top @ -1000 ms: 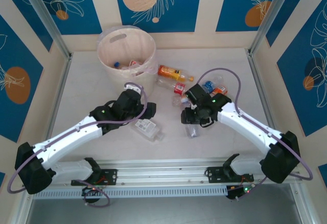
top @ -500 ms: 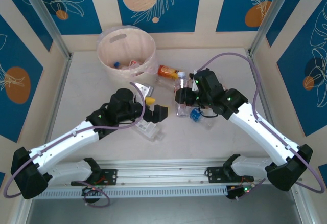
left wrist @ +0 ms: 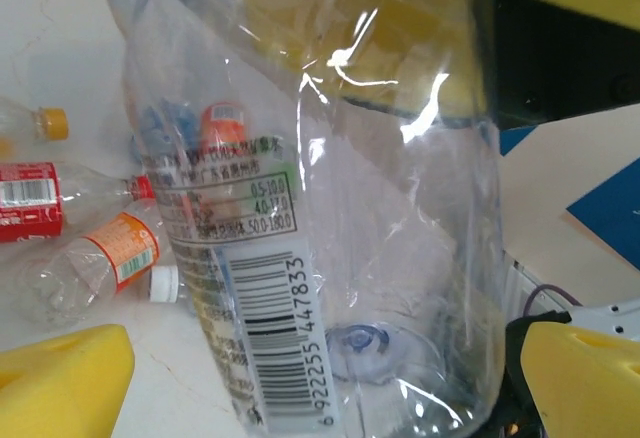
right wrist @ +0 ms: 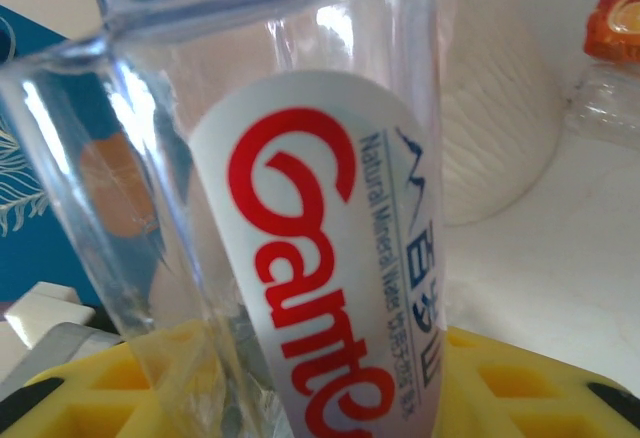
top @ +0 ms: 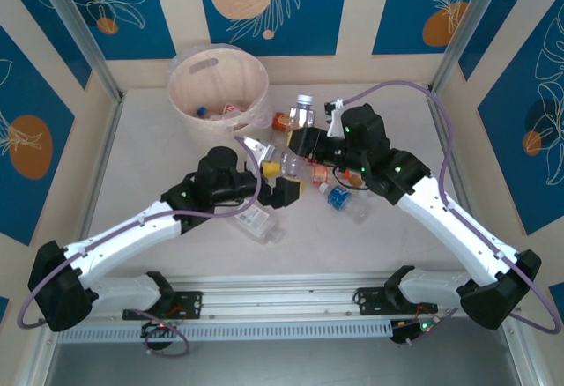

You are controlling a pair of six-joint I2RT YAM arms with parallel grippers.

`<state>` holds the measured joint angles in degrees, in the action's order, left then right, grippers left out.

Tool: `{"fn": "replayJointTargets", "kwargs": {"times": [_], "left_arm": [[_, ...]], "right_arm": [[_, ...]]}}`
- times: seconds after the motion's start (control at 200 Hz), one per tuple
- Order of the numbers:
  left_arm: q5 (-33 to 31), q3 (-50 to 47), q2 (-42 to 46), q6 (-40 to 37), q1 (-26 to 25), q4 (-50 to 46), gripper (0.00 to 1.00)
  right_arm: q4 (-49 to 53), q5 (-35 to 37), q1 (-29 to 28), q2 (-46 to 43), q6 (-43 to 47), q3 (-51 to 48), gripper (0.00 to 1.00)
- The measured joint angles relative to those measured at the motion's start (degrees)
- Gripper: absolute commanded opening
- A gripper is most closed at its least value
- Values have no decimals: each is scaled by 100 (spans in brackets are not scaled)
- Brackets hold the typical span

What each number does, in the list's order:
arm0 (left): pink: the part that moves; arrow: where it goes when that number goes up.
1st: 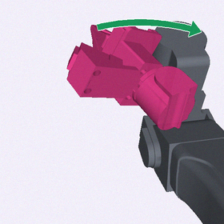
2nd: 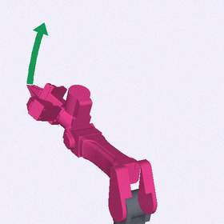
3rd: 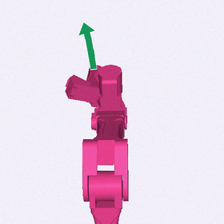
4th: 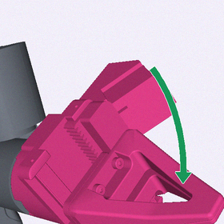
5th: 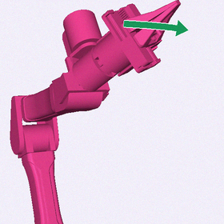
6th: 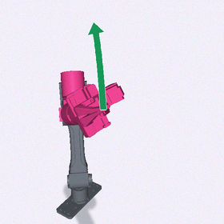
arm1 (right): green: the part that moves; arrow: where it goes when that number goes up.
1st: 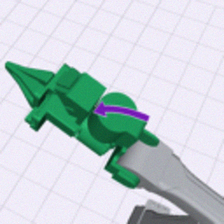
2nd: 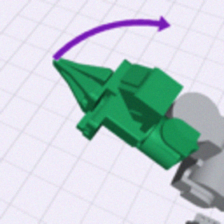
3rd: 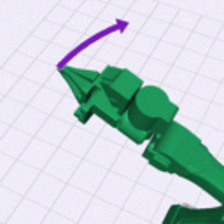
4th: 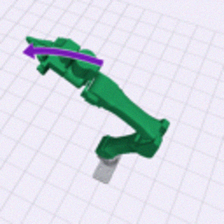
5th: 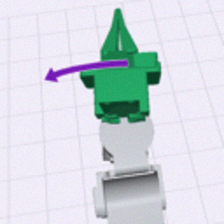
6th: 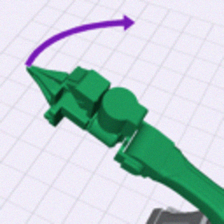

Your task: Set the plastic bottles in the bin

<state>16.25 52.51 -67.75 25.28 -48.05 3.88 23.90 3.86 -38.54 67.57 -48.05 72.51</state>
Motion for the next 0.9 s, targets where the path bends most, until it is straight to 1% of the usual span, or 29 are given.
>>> {"fn": "replayJointTargets", "kwargs": {"times": [0.14,0.26,0.39,0.63,0.805,0.9], "left_arm": [[-243,59,-2,4,-4,0,94],[-380,70,0,33,-11,0,85],[-479,81,0,26,-13,0,71],[-595,111,15,87,-20,-17,54],[-647,149,70,114,-20,-74,46],[-667,168,120,111,-22,-136,44]], "right_arm": [[-157,-15,-127,83,-44,0,48],[-201,-26,-229,212,-42,4,48],[-203,-24,-297,317,-42,4,48],[-260,15,-313,317,-20,15,49],[-328,20,-315,317,28,33,49],[-328,26,-337,317,70,68,50]]}}
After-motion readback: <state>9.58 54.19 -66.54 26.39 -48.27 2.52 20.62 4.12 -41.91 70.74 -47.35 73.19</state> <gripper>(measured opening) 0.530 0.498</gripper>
